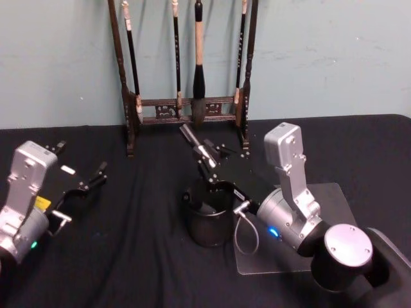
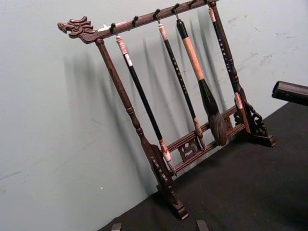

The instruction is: Pick up the water-based marker from the table and place it into the pen holder.

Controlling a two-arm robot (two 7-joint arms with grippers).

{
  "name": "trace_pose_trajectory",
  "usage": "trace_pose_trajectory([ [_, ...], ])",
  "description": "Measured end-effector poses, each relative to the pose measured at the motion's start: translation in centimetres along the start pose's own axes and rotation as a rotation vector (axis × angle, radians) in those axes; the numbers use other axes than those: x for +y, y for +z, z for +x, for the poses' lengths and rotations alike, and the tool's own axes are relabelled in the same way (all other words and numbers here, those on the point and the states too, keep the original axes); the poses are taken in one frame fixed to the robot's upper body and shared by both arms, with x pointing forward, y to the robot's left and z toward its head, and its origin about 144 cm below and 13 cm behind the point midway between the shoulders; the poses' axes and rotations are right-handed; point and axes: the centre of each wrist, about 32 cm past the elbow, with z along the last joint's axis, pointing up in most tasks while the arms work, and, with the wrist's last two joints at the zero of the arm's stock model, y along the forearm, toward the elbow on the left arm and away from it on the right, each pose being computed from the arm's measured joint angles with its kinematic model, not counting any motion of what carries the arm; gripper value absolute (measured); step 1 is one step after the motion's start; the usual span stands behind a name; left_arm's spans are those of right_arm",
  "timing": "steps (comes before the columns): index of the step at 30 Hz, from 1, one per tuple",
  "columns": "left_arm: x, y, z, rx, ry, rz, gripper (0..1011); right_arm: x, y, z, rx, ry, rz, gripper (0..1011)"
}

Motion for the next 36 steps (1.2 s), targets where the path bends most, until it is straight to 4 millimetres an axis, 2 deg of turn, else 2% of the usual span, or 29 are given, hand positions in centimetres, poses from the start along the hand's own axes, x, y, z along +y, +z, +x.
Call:
trace_pose_trajectory([
  [17, 0.0, 0.0, 0.0, 0.0, 0.0, 0.0, 1009, 1.4, 0.0, 0.0, -0.002, 0.028, -0.01, 209],
  [36, 0.0, 0.0, 0.0, 0.0, 0.0, 0.0, 1009, 1.9, -0.1, 0.1, 0.007, 0.03, -0.02, 211],
])
